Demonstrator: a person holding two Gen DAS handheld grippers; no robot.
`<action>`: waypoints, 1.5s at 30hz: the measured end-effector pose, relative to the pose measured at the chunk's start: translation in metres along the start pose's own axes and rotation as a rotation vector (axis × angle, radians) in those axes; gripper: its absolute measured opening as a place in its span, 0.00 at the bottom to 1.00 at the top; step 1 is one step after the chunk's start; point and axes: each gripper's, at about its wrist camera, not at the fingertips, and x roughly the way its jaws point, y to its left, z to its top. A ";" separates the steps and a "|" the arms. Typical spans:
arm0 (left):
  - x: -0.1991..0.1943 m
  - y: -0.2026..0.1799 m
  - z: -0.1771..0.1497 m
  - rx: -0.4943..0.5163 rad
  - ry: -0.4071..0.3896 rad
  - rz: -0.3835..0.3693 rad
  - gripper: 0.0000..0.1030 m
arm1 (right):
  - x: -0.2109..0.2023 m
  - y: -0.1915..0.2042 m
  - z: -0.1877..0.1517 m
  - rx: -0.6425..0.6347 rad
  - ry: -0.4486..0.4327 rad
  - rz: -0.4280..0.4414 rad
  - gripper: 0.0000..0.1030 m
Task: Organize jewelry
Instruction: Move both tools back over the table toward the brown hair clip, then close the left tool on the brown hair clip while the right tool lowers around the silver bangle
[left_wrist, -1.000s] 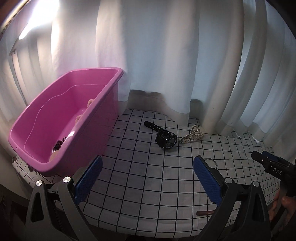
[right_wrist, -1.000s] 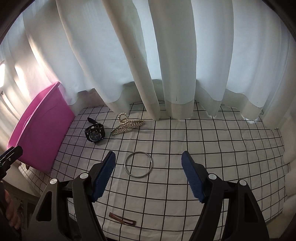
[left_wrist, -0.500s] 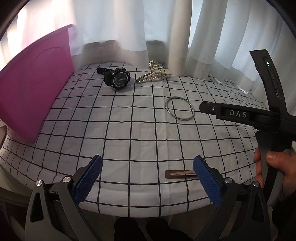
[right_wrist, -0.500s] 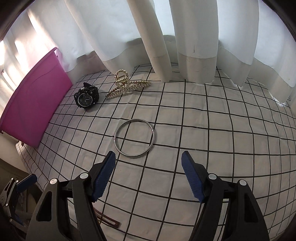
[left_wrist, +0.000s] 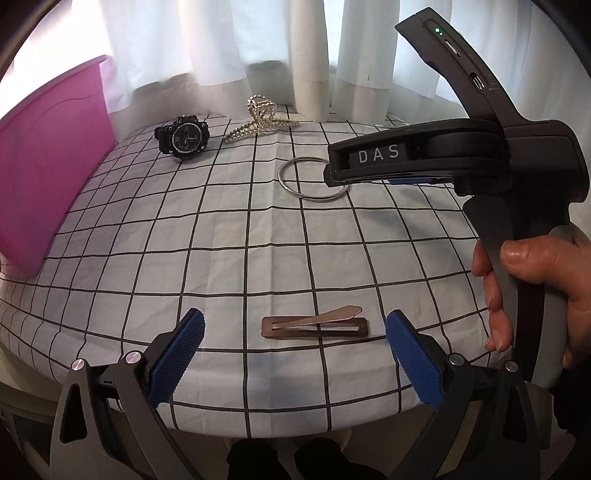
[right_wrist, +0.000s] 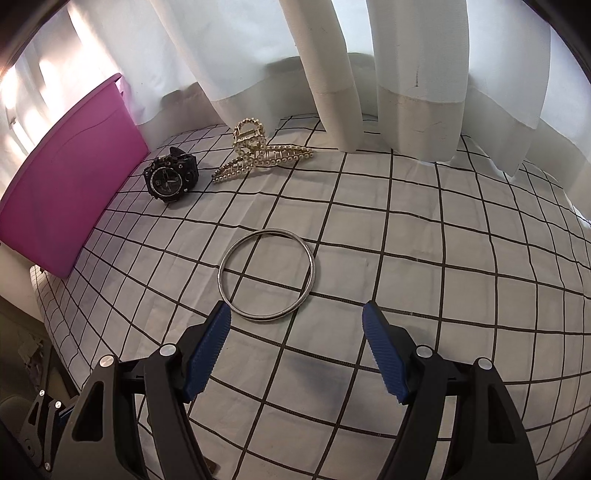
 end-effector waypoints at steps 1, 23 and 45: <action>0.002 -0.003 -0.001 0.007 -0.002 0.006 0.94 | 0.001 -0.001 0.000 -0.002 0.000 -0.005 0.68; 0.025 -0.015 -0.006 0.017 -0.004 0.025 0.94 | 0.035 0.031 0.016 -0.227 0.029 -0.029 0.71; 0.029 -0.025 -0.003 0.028 -0.063 0.016 0.95 | 0.049 0.030 0.023 -0.310 -0.013 -0.032 0.92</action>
